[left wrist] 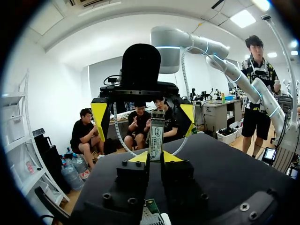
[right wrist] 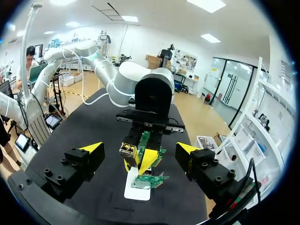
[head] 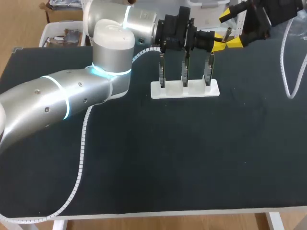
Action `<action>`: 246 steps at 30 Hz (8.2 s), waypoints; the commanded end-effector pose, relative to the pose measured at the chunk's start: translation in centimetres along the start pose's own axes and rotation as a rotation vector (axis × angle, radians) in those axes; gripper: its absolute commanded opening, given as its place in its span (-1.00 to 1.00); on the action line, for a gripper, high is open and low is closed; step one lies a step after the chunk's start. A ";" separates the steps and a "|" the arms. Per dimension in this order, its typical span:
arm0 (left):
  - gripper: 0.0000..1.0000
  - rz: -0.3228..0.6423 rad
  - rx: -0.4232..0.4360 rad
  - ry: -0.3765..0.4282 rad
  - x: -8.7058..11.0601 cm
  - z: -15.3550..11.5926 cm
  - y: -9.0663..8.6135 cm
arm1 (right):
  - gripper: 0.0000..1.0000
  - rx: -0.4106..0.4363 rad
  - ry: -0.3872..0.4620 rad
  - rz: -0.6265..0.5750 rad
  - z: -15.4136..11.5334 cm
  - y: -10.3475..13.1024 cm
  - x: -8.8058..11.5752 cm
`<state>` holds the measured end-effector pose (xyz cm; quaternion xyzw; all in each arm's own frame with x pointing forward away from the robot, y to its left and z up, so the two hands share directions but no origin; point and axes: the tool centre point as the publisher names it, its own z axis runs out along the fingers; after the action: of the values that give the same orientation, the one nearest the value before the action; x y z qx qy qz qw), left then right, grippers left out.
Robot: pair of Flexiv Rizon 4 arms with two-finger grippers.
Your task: Pick up the optical module with the left hand, and insert it into the network port with the right hand.
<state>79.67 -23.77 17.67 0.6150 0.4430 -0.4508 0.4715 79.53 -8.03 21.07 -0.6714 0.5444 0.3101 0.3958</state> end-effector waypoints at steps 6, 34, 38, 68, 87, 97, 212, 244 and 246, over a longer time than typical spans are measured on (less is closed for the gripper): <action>-1.00 0.000 0.000 0.002 -0.1 0.0 0.0 | 0.82 -0.002 -0.001 0.000 0.0 -0.1 0.0; -1.00 0.000 0.000 0.002 -0.1 0.0 0.0 | -1.00 -0.002 -0.001 0.000 0.0 -0.1 0.0; -0.90 0.000 0.000 0.002 -0.1 0.0 0.0 | -1.00 -0.002 -0.001 0.000 0.0 -0.1 0.0; 1.00 -0.041 -0.015 0.098 0.3 -1.7 0.0 | -1.00 -0.002 -0.001 0.000 0.0 -0.1 0.0; 1.00 -0.098 -0.079 0.266 1.6 -4.2 -0.5 | -1.00 -0.002 -0.001 0.000 0.0 -0.1 0.0; 1.00 -0.092 -0.073 0.229 1.3 -4.3 0.1 | -1.00 -0.002 -0.001 0.000 0.0 -0.1 0.0; 1.00 -0.109 -0.048 0.426 0.6 -6.4 0.7 | -1.00 -0.214 -0.029 0.057 2.9 0.1 2.0; 1.00 -0.109 -0.048 0.426 0.6 -6.4 0.7 | -1.00 -0.206 -0.007 0.084 3.1 0.0 2.8; 1.00 -0.109 -0.048 0.426 0.6 -6.4 0.7 | -1.00 -0.205 -0.007 0.087 3.1 0.0 2.9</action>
<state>81.35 -17.47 18.06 0.6592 0.5752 -0.3261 0.3581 80.10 -6.79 17.13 -0.6833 0.5369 0.3830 0.3132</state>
